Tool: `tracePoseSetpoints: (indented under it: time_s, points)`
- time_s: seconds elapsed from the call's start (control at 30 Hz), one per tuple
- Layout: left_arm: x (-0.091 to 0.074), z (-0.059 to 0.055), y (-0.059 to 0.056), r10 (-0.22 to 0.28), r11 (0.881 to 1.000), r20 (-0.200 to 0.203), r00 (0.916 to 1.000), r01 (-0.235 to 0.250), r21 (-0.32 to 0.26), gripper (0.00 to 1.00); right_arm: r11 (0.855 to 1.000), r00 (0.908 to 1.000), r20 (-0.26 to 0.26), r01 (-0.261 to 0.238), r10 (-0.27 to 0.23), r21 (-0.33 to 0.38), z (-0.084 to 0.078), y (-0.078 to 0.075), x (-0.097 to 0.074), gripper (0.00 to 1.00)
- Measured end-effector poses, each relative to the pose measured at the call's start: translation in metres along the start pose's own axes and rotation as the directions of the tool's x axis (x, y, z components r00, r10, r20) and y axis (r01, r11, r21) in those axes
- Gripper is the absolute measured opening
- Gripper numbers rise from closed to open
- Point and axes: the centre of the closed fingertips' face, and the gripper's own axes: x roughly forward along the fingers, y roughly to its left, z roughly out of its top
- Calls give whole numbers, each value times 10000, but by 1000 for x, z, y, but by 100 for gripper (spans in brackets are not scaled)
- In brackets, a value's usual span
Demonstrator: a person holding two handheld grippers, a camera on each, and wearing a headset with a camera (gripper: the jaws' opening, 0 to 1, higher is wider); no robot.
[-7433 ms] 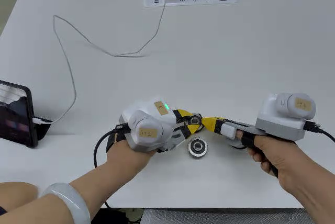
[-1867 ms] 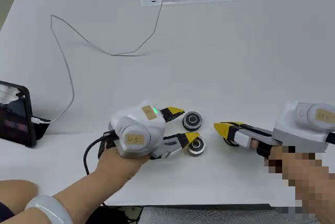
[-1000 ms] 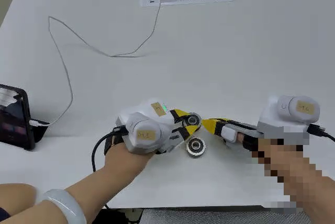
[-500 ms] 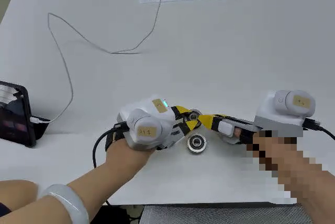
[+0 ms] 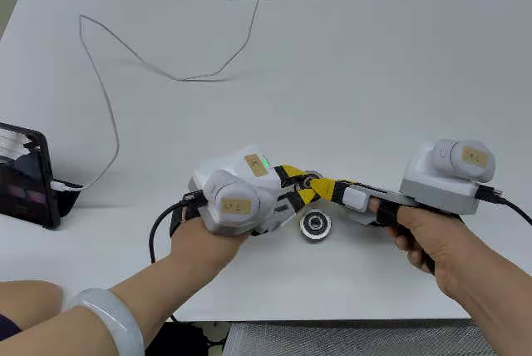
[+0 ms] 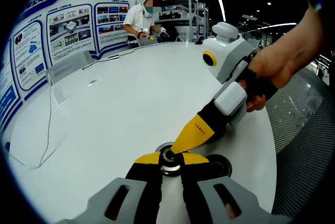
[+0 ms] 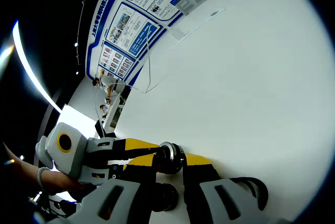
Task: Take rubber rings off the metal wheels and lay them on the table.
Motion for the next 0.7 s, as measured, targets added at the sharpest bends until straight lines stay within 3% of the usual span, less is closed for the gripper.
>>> tracePoseSetpoints:
  time_s: [0.33,0.4,0.7]
  points:
    - [-1,0,0,1,10000,5,10000,-1,-27,14,9991,9997,-91,-225,228,367,-2,1,-3,23]
    - [-1,0,0,2,10000,2,10000,-2,-38,14,9975,9989,-94,-454,460,538,-3,6,-3,21]
    - [-1,0,1,13,10000,-16,10000,-13,-85,14,9980,9990,-25,-437,438,467,-3,4,-2,22]
